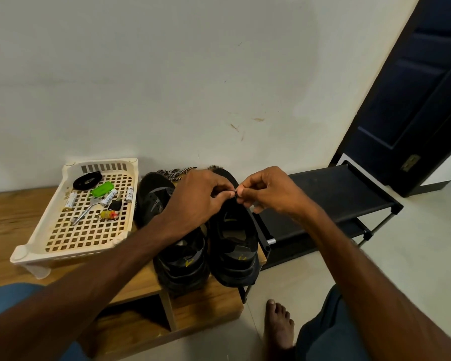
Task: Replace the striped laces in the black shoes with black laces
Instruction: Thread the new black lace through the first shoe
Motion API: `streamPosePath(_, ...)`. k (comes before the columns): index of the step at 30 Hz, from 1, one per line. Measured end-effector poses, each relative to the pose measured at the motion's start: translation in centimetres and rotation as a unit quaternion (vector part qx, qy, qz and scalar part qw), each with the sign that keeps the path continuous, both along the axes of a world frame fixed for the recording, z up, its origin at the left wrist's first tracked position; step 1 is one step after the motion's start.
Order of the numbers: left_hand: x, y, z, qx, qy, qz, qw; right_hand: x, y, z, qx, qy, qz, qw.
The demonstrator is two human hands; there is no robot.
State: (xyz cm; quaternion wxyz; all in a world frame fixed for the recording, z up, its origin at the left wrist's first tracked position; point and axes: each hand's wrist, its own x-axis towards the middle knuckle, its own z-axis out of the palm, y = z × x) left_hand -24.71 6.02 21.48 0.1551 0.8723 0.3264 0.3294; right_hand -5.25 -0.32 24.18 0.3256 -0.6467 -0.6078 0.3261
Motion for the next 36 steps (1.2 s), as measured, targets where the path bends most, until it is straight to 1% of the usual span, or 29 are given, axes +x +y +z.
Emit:
streamPosePath(2,0.1,0.0,-0.2,0.000,0.011,0.011,1.000,0.0,0.0,-0.4,0.014,-0.075,-0.013,0.997)
streamPosePath(4,0.2,0.1,-0.5,-0.006,0.010,0.019,1.000,-0.2,0.0,-0.8,0.004,-0.135,-0.031,0.990)
streamPosePath(6,0.3,0.1,-0.7,-0.017,0.005,0.029,0.999,-0.7,0.0,-1.2,-0.013,-0.156,-0.055,0.986)
streamPosePath(12,0.3,-0.2,-1.3,-0.074,0.012,0.030,0.997,-2.3,0.4,-1.7,0.013,-0.205,-0.117,0.972)
streamPosePath(18,0.6,-0.6,-1.0,-0.096,-0.024,0.046,0.994,-2.0,0.1,-1.5,0.008,-0.167,-0.155,0.974)
streamPosePath(22,0.9,-1.1,-1.0,-0.073,-0.003,0.038,0.997,-1.6,0.2,-1.5,-0.011,-0.143,-0.156,0.977)
streamPosePath(27,1.5,-1.4,-1.5,-0.054,0.026,0.011,0.998,-1.1,0.0,-1.3,-0.028,-0.114,-0.130,0.984)
streamPosePath(32,1.9,-1.5,-1.6,-0.030,0.012,0.032,0.999,-0.7,-0.1,-1.0,-0.046,-0.092,-0.119,0.988)
streamPosePath(36,1.9,-0.9,-1.1,-0.031,0.030,0.006,0.999,-0.6,-0.1,-1.0,-0.049,-0.094,-0.111,0.988)
